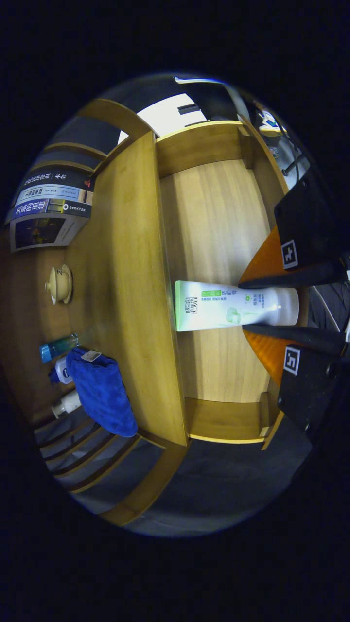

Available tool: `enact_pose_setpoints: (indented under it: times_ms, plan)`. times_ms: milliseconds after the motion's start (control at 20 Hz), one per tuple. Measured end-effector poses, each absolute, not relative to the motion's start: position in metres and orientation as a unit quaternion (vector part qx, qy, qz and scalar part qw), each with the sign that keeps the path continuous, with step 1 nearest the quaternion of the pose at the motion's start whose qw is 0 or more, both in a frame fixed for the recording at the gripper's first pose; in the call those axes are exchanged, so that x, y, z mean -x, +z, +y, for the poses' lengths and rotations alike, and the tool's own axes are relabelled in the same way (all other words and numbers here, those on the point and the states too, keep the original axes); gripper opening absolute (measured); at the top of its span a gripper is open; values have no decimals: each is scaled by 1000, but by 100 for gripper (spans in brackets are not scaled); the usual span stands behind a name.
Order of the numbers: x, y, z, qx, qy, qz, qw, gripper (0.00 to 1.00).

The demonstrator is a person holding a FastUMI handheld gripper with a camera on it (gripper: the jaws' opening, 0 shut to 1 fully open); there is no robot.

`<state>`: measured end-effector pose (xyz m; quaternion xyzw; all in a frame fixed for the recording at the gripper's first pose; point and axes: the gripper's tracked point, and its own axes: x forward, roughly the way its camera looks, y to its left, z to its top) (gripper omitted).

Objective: Pull open the drawer, take out the items inside it, and place them on the countertop above the cabinet.

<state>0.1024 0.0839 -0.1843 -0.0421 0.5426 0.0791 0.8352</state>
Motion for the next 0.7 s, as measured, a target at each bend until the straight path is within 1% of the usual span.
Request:
enact_pose_setpoints:
  times_ms: [150, 350, 500, 700]
  plan:
    - [-96, -165, 76, 46, 77, 528, 844, 44]
    - [-83, -133, 75, 47, 93, 508, 855, 44]
    - [-91, -112, 72, 53, 94, 484, 869, 44]
    - [-118, -94, 79, 45, 95, 466, 879, 44]
